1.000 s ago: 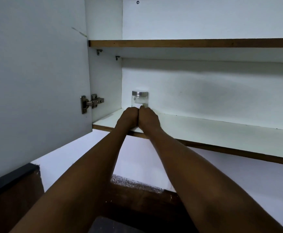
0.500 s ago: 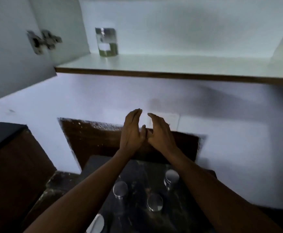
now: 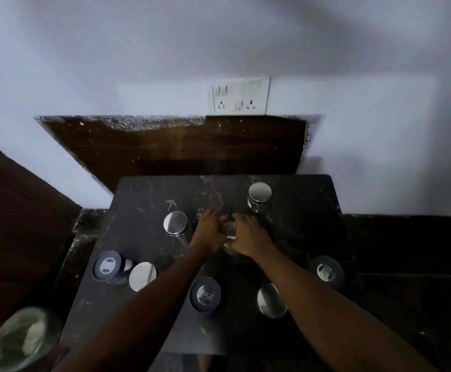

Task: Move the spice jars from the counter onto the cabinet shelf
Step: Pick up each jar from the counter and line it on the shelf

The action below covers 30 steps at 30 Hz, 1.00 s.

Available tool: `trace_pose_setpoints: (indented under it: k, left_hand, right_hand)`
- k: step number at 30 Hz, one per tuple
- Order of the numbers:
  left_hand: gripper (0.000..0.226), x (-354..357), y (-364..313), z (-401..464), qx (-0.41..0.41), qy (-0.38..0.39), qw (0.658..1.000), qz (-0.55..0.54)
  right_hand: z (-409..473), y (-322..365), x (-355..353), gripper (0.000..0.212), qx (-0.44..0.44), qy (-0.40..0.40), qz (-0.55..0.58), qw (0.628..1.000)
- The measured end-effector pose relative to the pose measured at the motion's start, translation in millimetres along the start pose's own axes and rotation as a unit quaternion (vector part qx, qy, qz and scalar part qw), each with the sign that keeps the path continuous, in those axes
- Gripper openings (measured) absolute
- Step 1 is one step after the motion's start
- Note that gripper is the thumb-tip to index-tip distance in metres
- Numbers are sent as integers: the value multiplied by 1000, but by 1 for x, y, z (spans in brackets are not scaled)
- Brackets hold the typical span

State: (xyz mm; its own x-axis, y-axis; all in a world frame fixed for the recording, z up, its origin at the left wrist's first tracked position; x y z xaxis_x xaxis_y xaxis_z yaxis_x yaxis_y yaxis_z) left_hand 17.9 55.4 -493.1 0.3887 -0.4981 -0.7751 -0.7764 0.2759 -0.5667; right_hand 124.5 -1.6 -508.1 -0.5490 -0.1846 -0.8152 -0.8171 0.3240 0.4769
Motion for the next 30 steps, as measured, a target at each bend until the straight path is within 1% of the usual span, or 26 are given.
trace_pose_setpoints:
  k: [3,8,11,13,15,17,18,20,22,24,25,27,30]
  left_hand:
    - [52,20,12,2,-6,19,1000,-13]
    - [59,36,22,1,10,27,998,-54]
    - [71,29,22,-3,18,43,994,-99]
    - [77,16,21,-7,22,62,988,-139]
    - [70,-7,10,-11,50,68,982,-170]
    - [58,-38,-11,-21,95,65,968,-221]
    - [57,-71,-30,-27,130,43,960,-244]
    - [65,-114,-53,-37,168,15,941,-292]
    - [72,-176,-84,-47,230,-36,917,-323]
    - [75,-232,-108,-54,268,-74,900,-336]
    - [75,-257,-119,-57,279,-90,895,-337]
    - [72,-310,-143,-65,315,-122,882,-329]
    - [69,-367,-167,-73,348,-154,866,-326]
  right_hand:
    - [3,-4,28,85,-2,9,-18,1000]
    - [6,-5,34,77,-6,-32,-26,999]
    - [2,0,18,85,-17,-38,-38,998]
    - [-4,7,-4,86,-22,-49,-15,998]
    - [-10,24,-45,79,-42,-79,22,996]
    - [-18,54,-92,74,-92,-96,33,991]
    - [-25,80,-130,74,-129,-114,14,985]
    - [-37,118,-180,72,-186,-122,-5,975]
    - [-53,162,-240,61,-232,-142,-24,962]
    - [-71,206,-296,52,-274,-166,-45,946]
    - [-79,225,-320,51,-289,-176,-47,940]
    - [-99,268,-367,53,-322,-198,-50,924]
    - [-116,308,-413,53,-343,-210,-49,914]
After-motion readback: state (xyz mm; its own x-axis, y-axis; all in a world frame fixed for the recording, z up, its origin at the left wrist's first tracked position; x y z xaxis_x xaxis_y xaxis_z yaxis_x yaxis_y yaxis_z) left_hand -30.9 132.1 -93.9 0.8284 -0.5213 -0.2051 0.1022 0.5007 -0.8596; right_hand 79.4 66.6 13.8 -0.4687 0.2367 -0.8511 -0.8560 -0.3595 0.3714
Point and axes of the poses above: each hand's wrist, its own z-axis towards the middle knuckle, its own x-axis out of the palm, y = z × x, the point moved 8 cm from there along z, towards the middle knuckle, and after that the axes turned 2 degrees about -x, right-handed, at the moved point
